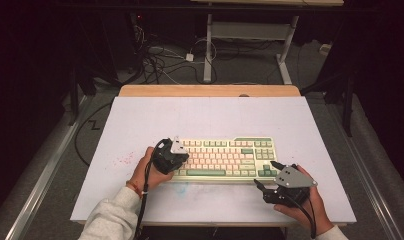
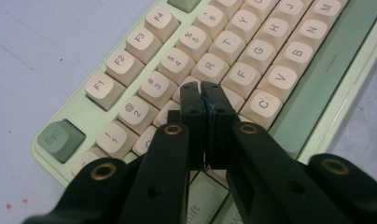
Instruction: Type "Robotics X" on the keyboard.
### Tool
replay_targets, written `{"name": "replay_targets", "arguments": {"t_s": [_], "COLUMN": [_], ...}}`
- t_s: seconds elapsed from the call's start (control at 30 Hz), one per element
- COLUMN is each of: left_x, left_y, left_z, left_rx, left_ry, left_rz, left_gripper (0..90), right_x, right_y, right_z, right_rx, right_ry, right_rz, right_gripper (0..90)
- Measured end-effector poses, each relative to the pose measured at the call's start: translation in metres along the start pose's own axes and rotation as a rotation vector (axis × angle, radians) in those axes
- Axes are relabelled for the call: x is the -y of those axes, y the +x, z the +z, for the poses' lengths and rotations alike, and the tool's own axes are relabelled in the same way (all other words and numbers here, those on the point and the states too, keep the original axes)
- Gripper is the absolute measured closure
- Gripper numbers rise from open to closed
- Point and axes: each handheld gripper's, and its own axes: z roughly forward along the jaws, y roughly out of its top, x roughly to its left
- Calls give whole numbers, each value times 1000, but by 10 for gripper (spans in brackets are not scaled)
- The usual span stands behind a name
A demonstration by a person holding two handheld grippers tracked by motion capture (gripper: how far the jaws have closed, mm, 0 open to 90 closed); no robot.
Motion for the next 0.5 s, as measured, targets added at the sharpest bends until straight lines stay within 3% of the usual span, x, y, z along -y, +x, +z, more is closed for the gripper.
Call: {"name": "replay_targets", "arguments": {"t_s": [0.17, 0.5], "left_x": [3, 1], "left_y": [-3, -5], "left_z": [5, -5], "left_rx": [-7, -44], "left_ry": [-5, -29], "left_rz": [14, 34], "left_gripper": [868, 840], "right_x": [1, 3], "right_y": [3, 5], "right_z": [2, 2], "right_rx": [3, 1], "right_ry": [13, 25], "right_rz": [-12, -23], "right_gripper": [244, 243]}}
